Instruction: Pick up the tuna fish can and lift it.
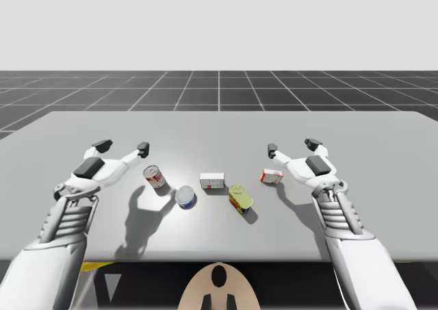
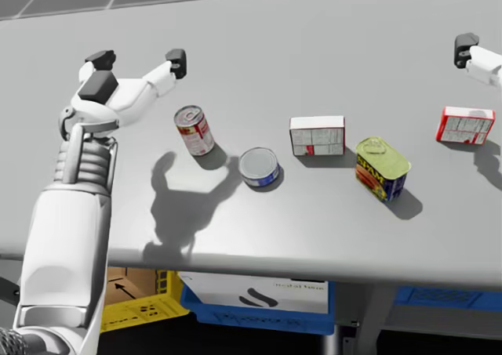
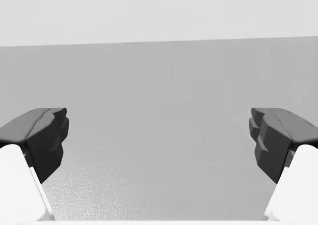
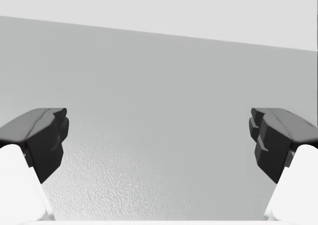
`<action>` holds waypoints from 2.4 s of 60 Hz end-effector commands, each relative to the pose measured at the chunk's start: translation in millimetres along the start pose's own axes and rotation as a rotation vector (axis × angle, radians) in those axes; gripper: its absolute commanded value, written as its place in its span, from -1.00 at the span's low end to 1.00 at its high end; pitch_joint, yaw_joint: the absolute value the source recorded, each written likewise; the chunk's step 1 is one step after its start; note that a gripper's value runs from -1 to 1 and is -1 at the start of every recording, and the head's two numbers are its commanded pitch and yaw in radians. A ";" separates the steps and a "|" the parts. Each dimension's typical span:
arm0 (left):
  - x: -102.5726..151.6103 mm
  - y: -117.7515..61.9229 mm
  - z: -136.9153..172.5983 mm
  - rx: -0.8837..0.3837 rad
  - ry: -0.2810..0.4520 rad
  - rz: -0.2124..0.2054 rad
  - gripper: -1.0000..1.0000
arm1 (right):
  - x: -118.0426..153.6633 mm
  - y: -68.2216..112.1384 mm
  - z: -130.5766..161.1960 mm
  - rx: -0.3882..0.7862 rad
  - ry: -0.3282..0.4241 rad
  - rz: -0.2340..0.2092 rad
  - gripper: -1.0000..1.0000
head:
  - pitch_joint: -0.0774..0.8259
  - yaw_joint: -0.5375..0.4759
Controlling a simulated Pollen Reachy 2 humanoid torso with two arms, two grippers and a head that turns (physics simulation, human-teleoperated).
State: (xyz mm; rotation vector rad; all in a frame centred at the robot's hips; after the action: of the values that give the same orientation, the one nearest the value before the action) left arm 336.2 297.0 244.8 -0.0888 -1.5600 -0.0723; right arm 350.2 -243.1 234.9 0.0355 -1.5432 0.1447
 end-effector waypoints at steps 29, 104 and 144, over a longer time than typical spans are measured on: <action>21.2 -23.6 111.6 -0.442 0.091 -0.072 -1.00 | 0.5 -1.7 -0.8 -0.020 -0.010 0.000 -1.00 | 0.80 0.49; -96.8 -102.4 30.4 -0.533 0.436 -0.110 -1.00 | 10.2 -10.5 2.6 -0.039 -0.053 -0.024 -1.00 | 0.83 0.48; -103.0 -109.4 35.7 -0.514 0.403 -0.187 1.00 | 13.3 -11.8 5.1 -0.044 -0.064 -0.026 -1.00 | 0.47 0.51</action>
State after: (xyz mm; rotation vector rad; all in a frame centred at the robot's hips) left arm 291.6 189.2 149.2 -0.3301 -1.1249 -0.5952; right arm 347.1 -254.3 248.9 0.0267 -1.6079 0.0903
